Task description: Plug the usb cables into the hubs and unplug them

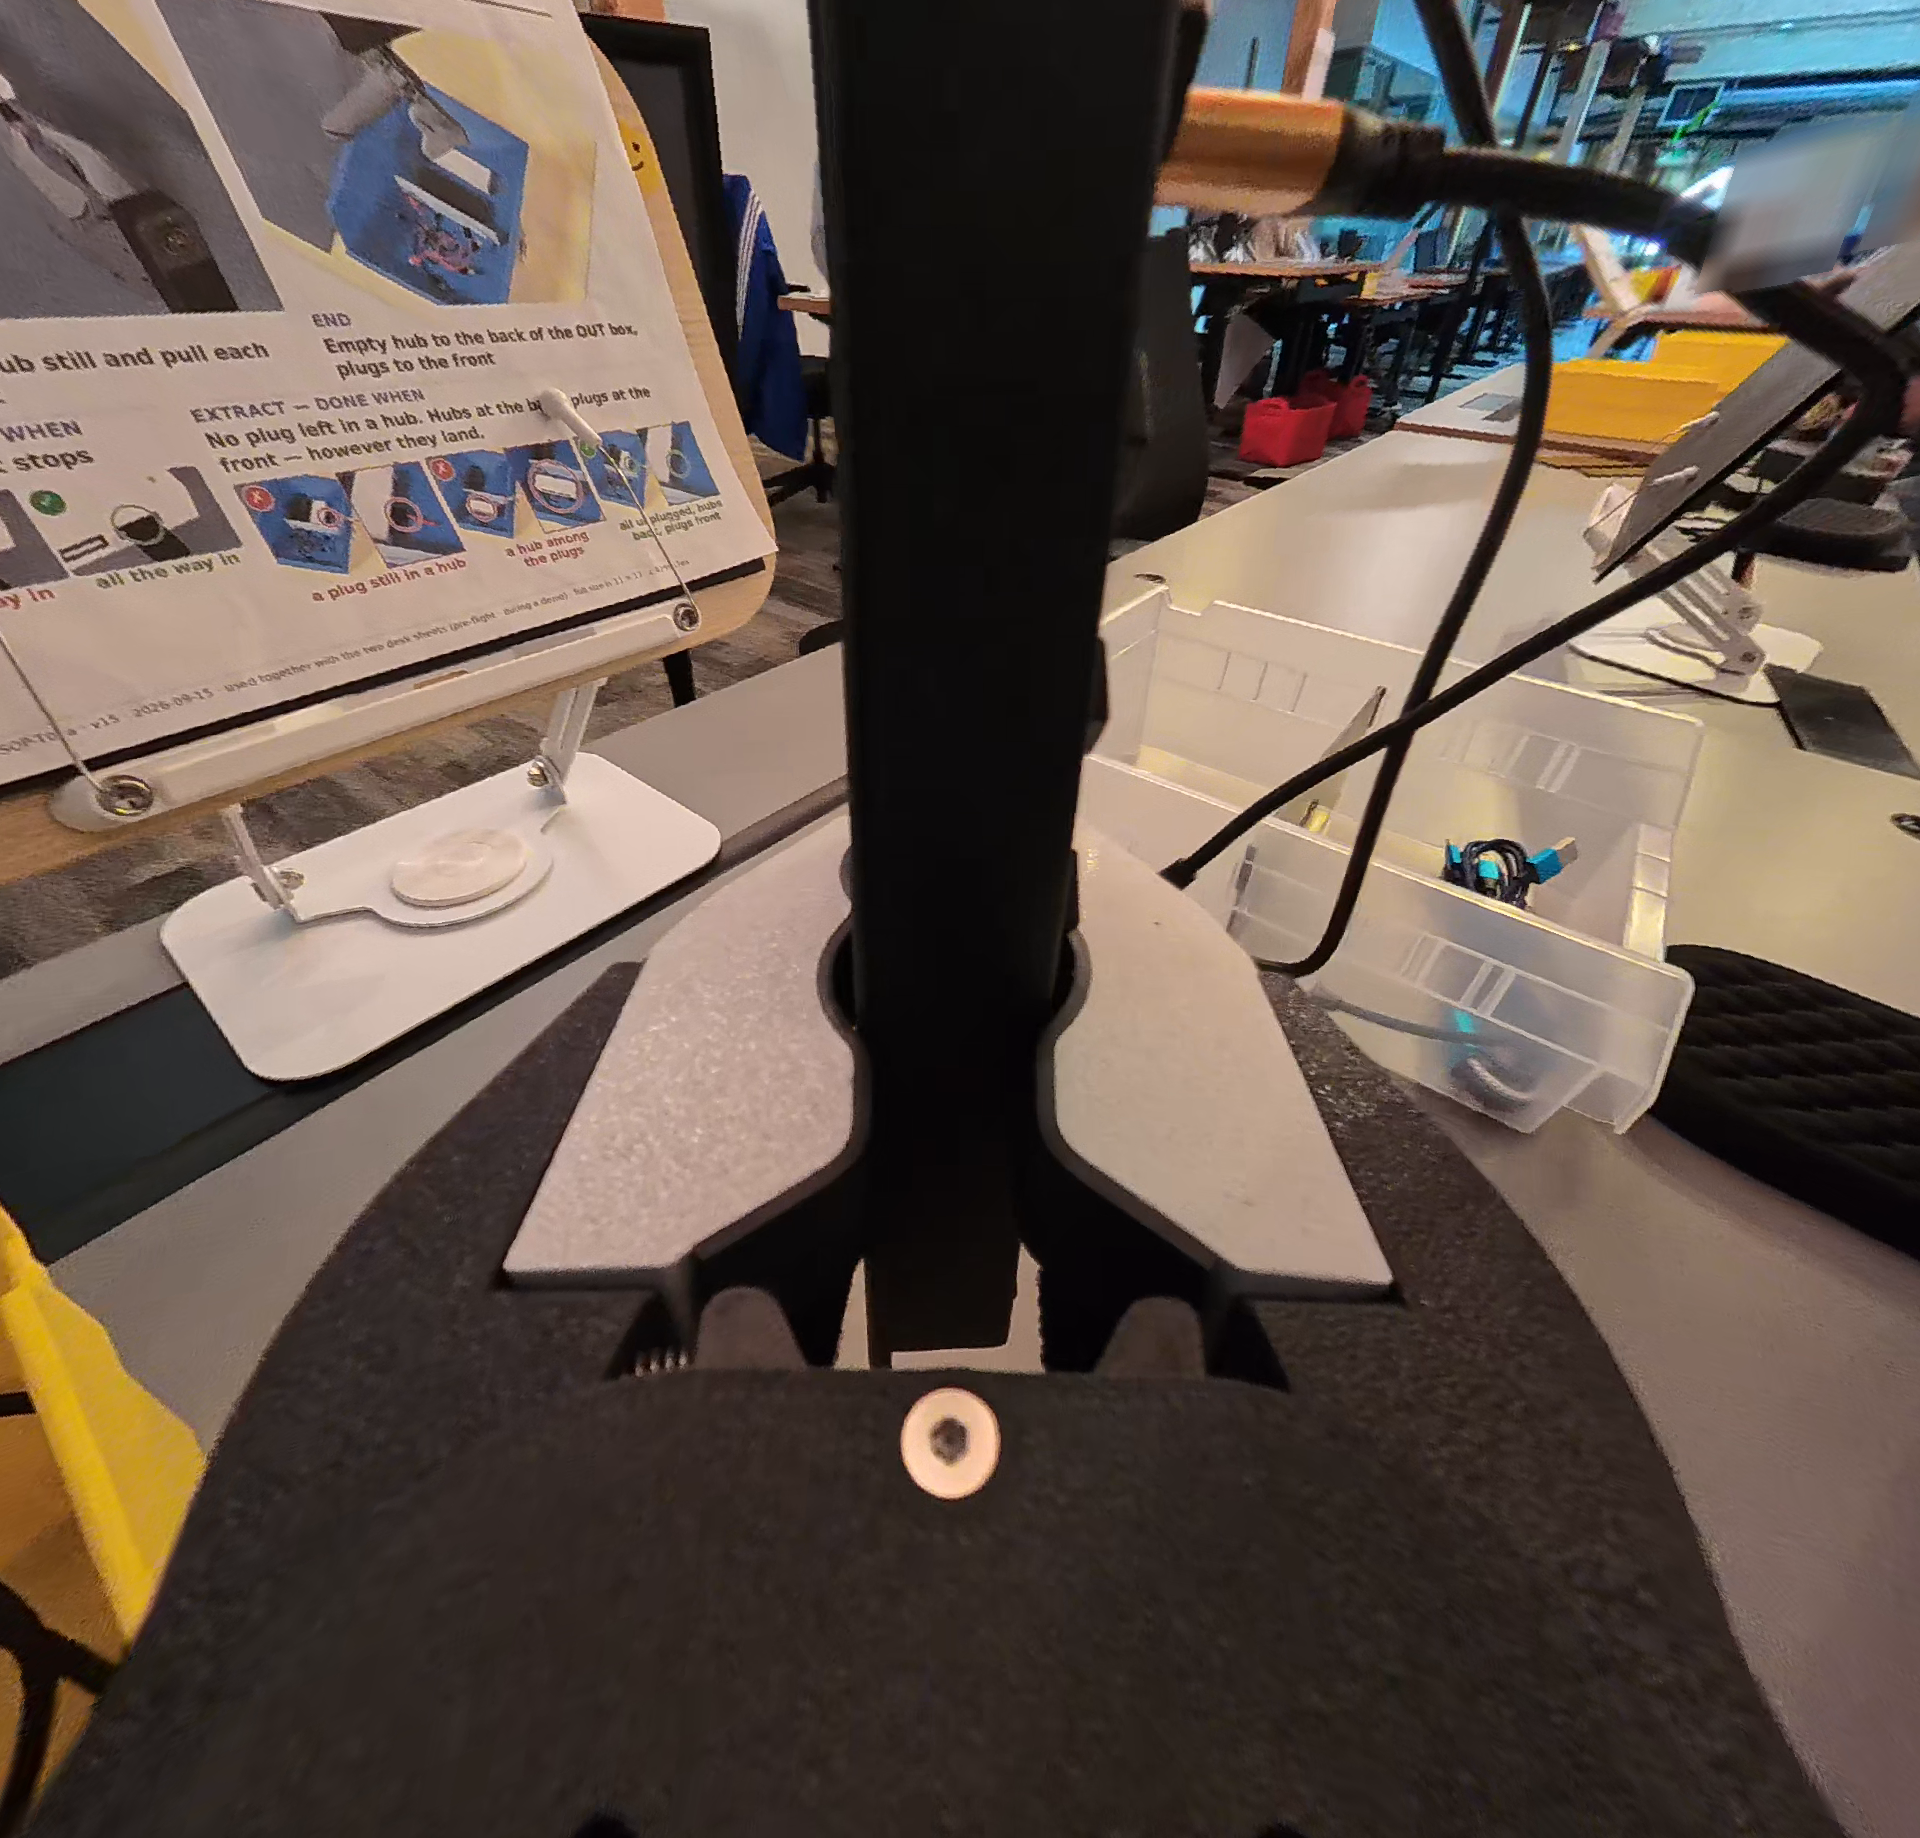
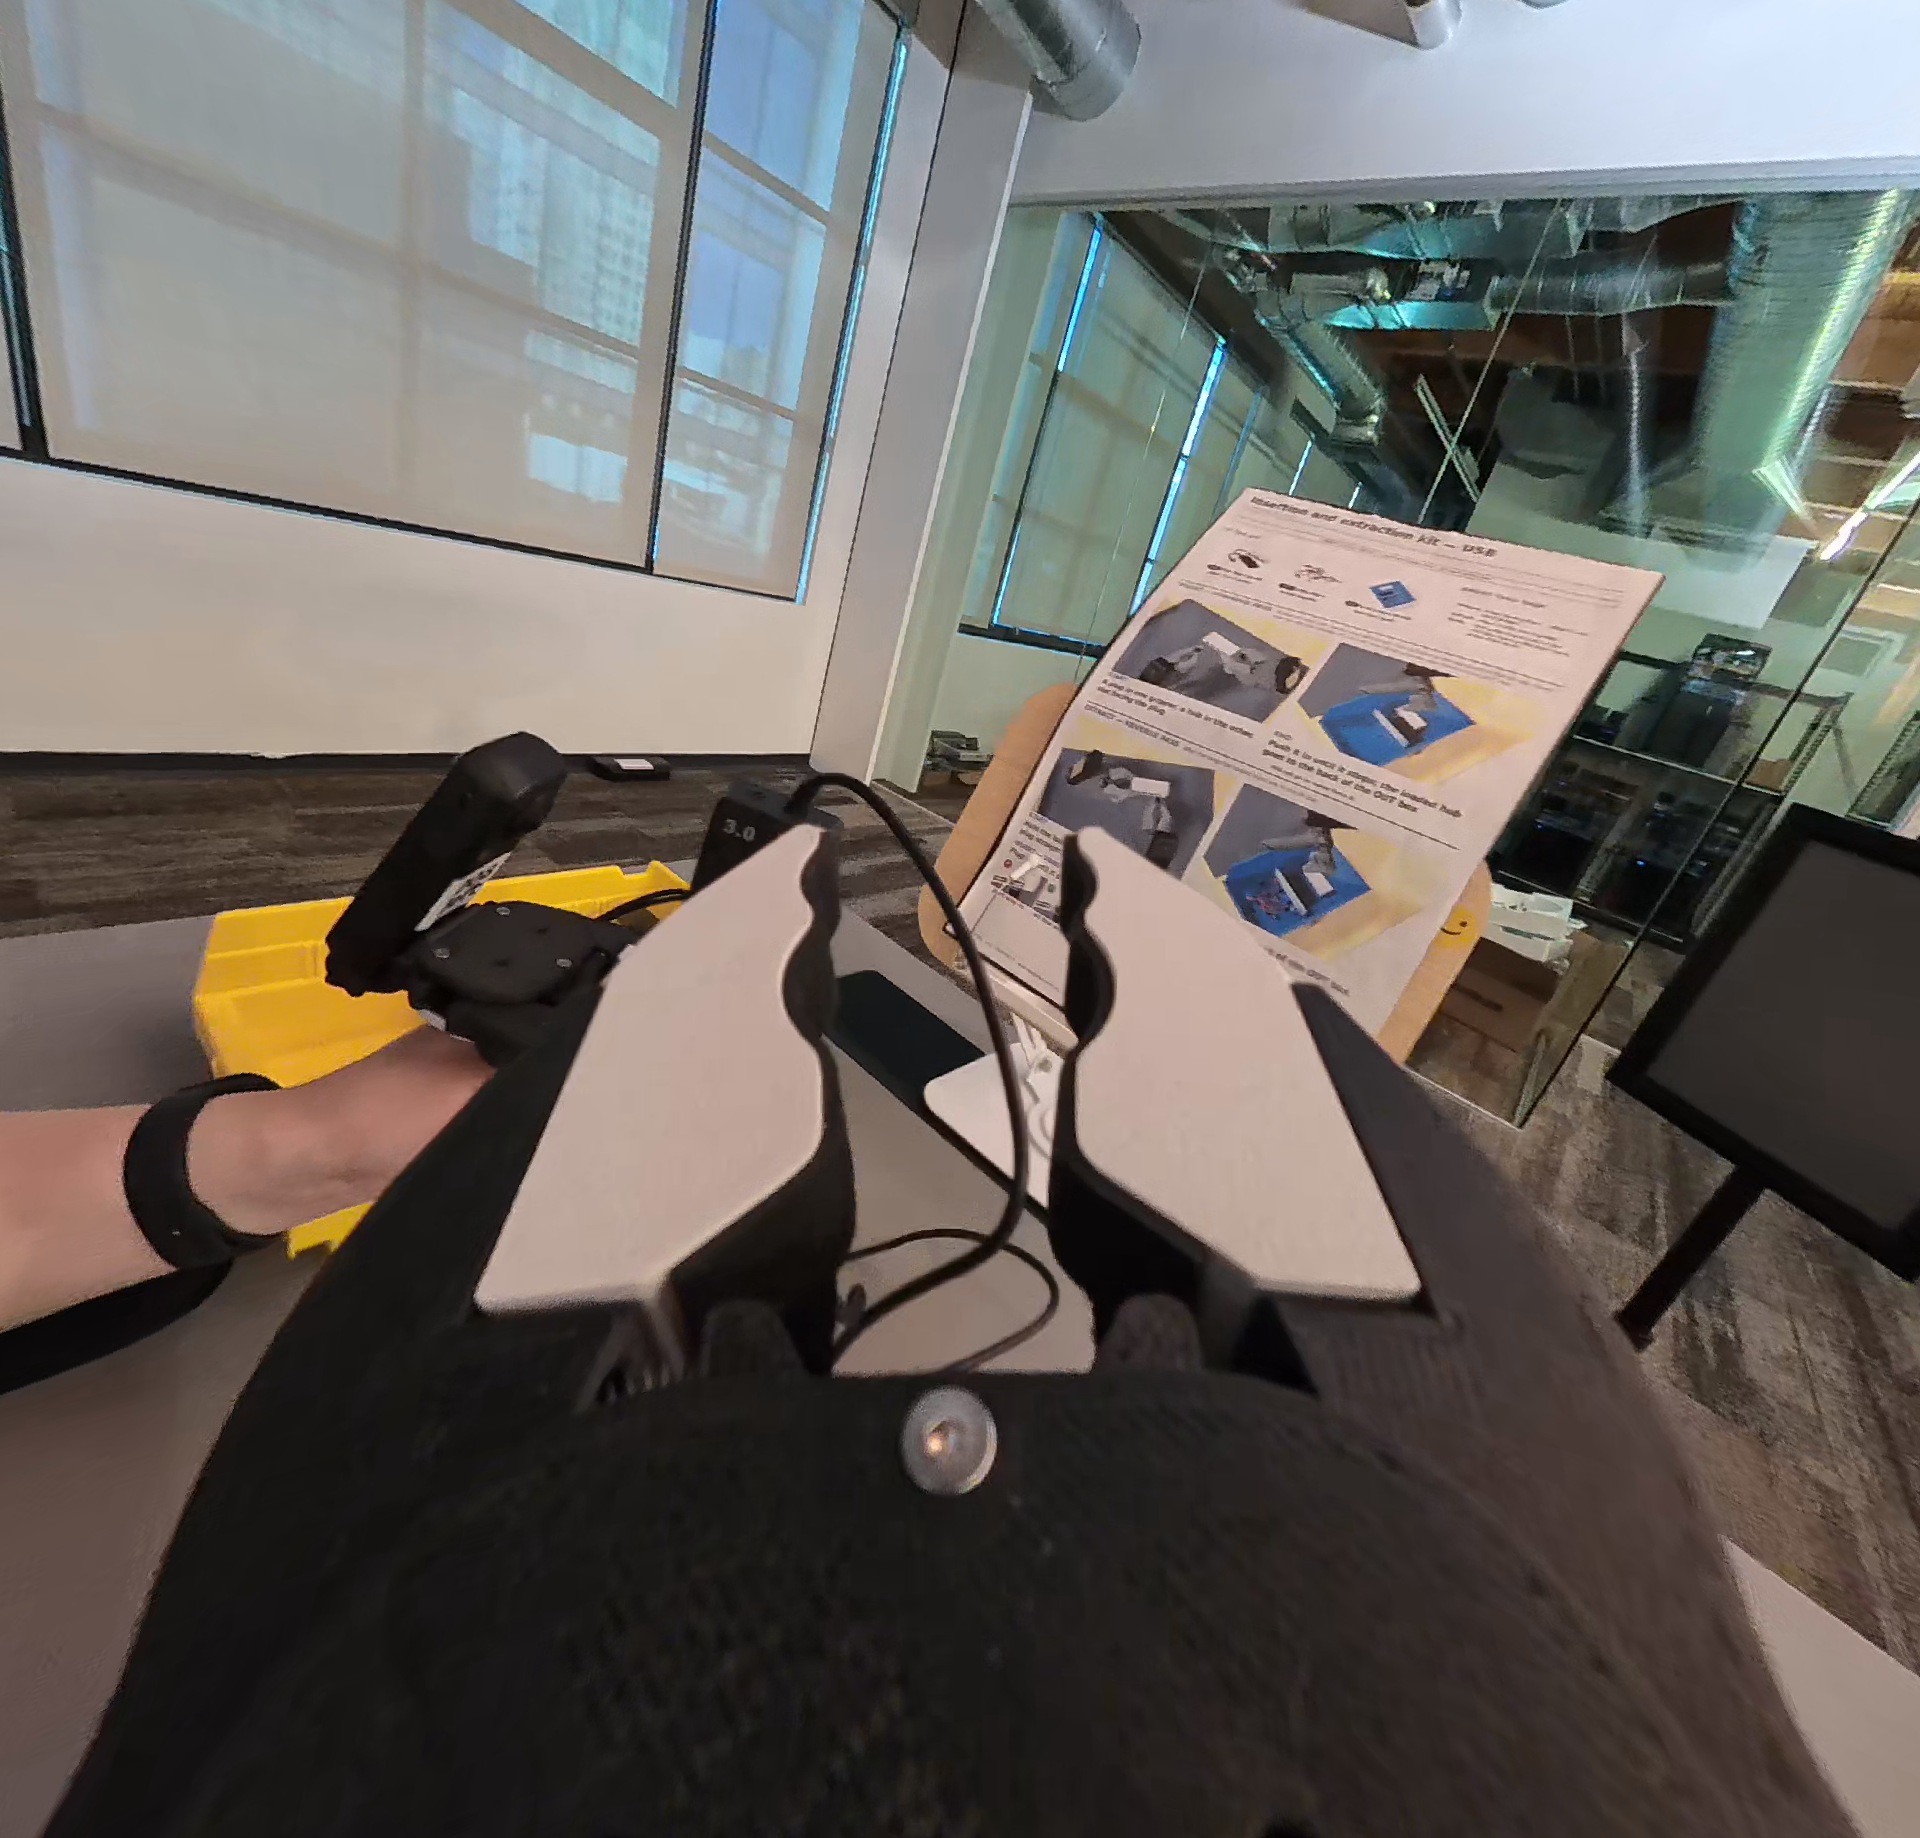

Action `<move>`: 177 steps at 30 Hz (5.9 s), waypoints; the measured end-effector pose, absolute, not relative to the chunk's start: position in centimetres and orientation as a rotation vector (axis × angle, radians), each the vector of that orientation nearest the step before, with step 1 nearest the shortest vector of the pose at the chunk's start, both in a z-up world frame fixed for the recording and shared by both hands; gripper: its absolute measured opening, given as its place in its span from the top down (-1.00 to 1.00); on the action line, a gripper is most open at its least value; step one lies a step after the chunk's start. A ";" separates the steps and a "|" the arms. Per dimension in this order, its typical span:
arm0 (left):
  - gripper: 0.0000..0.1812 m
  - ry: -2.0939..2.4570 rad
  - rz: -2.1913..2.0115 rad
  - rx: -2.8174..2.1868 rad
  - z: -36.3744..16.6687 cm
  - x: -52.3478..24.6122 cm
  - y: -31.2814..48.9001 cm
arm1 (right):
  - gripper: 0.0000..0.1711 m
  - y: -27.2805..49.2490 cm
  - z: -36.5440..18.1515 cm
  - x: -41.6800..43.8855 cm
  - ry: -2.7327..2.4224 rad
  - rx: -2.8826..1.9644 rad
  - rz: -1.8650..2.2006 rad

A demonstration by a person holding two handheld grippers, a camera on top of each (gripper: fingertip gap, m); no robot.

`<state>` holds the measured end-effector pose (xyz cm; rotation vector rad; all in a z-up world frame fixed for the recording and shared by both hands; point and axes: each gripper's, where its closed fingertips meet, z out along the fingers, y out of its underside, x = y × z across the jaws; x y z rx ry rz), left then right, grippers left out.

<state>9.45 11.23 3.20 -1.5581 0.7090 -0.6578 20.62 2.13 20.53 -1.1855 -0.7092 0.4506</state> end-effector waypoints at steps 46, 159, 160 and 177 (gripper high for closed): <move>0.71 0.624 -0.591 -1.519 0.5 11.6 11.3 | 0.81 9.0 9.2 10.2 -0.687 -1.445 0.615; 0.71 0.785 -0.853 -1.427 12.3 8.7 5.7 | 0.30 7.7 5.2 28.9 -1.177 -1.655 0.491; 0.71 0.786 -0.863 -1.414 12.6 8.7 5.5 | 0.23 7.2 6.2 27.6 -1.194 -1.597 0.498; 0.68 0.715 -0.742 -1.298 17.8 2.0 3.3 | 0.23 2.2 -2.1 8.9 -1.712 -1.543 0.842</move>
